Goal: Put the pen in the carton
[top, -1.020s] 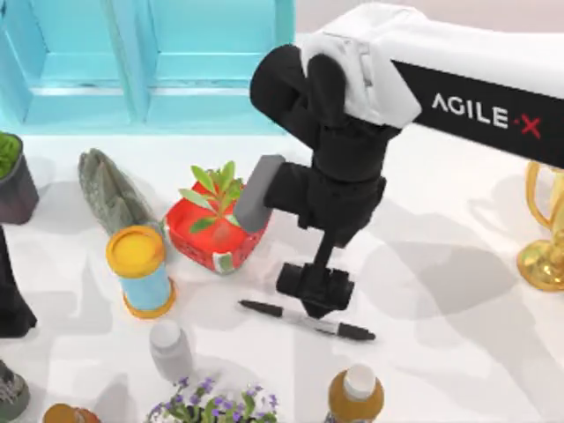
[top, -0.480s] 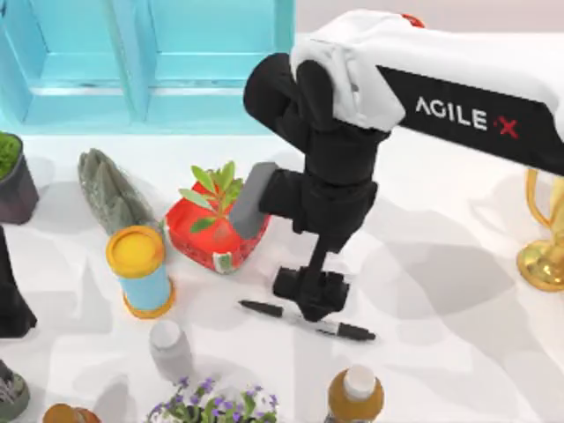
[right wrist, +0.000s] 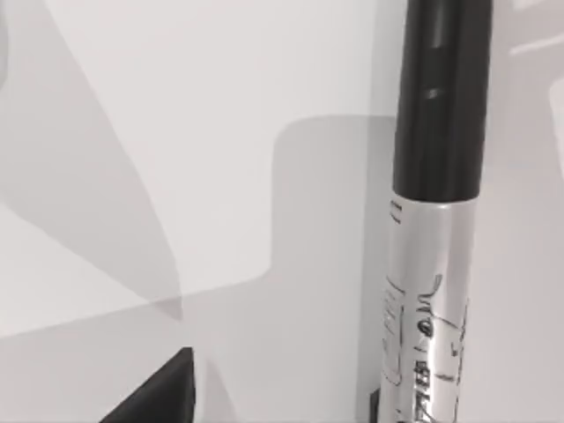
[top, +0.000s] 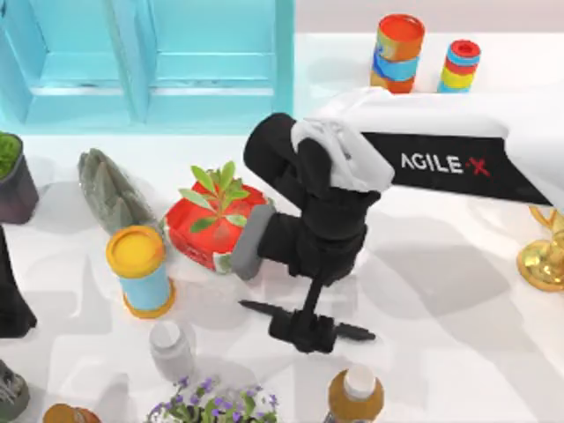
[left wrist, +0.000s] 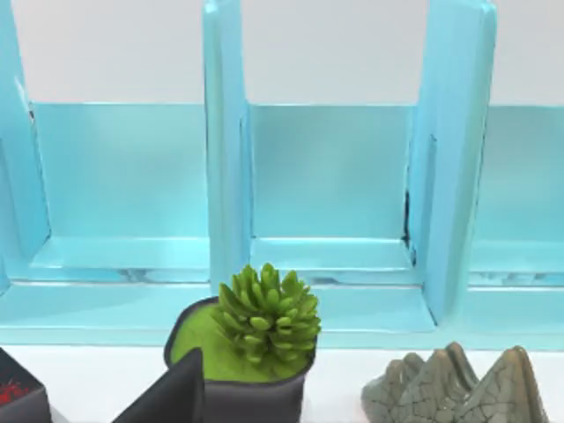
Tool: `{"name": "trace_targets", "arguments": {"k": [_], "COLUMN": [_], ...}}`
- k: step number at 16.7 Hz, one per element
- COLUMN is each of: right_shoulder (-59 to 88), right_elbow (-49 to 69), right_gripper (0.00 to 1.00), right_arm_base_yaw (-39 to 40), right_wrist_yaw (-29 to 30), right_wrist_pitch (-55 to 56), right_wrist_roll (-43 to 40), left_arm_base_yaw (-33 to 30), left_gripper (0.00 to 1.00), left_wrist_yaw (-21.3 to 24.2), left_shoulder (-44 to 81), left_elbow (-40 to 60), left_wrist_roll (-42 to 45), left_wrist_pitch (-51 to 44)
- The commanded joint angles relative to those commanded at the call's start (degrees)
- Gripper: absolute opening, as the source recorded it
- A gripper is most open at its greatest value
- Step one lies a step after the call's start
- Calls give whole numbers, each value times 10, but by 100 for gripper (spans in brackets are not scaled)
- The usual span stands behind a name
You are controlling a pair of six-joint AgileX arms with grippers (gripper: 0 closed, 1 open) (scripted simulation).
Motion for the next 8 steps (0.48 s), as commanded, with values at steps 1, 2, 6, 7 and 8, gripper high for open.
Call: {"name": "trace_targets", "arguments": {"k": [1, 2, 6, 7, 8], "right_shoulder": [4, 5, 5, 5, 5], "right_elbow": [-8, -12, -12, -12, -12], "right_gripper": [100, 100, 92, 85, 77], "right_arm_base_yaw": [1, 2, 2, 2, 2], "right_wrist_yaw": [0, 0, 0, 0, 0], "right_wrist_pitch": [10, 14, 14, 14, 14], "right_wrist_roll": [1, 2, 2, 2, 2], "left_arm_base_yaw": [0, 0, 0, 0, 0], "left_gripper": [100, 100, 100, 100, 100], "left_wrist_yaw": [0, 0, 0, 0, 0], "left_shoulder": [0, 0, 0, 0, 0], "left_elbow": [0, 0, 0, 0, 0], "left_wrist_roll": [0, 0, 0, 0, 0], "left_wrist_pitch": [0, 0, 0, 0, 0]}}
